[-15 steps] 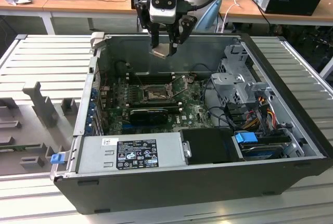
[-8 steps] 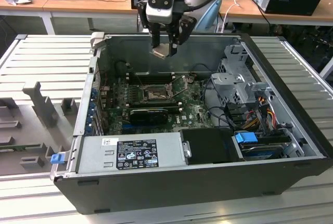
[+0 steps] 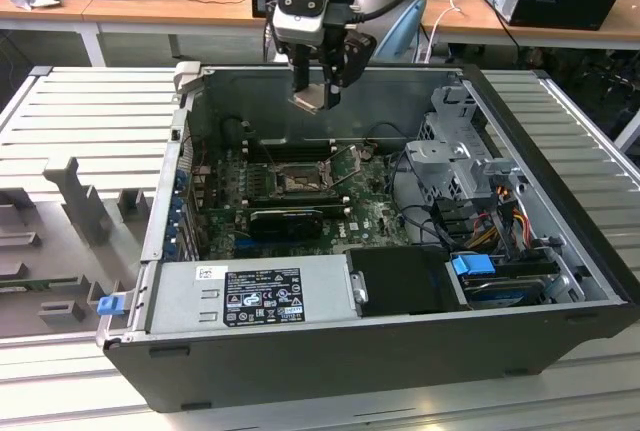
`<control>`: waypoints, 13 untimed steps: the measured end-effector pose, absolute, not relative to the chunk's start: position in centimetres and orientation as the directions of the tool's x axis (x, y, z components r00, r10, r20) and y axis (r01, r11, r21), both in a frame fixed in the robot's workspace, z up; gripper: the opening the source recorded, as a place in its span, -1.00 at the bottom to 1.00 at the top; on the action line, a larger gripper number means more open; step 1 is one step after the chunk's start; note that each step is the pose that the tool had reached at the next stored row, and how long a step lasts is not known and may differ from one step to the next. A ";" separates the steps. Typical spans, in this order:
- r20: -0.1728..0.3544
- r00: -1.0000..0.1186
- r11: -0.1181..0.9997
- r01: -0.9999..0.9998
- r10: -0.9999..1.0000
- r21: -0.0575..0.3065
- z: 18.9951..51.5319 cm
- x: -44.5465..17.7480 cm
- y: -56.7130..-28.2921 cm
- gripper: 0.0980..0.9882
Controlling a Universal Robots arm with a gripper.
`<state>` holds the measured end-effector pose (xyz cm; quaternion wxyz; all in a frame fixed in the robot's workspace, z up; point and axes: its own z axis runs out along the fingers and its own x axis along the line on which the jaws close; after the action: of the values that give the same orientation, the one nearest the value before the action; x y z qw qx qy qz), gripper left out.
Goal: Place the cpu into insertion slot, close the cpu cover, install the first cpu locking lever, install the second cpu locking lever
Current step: 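Place the cpu into insertion slot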
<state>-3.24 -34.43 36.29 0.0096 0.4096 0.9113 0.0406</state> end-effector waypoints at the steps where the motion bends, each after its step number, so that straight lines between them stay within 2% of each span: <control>1: 0.016 -0.660 0.657 0.749 0.751 0.082 36.3 -3.2 -34.4 -0.04; 13: 0.016 -0.612 0.609 0.789 0.791 0.082 36.3 -3.2 -34.4 -0.04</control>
<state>-3.24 -34.43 36.28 0.0110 0.4405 0.8968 0.0403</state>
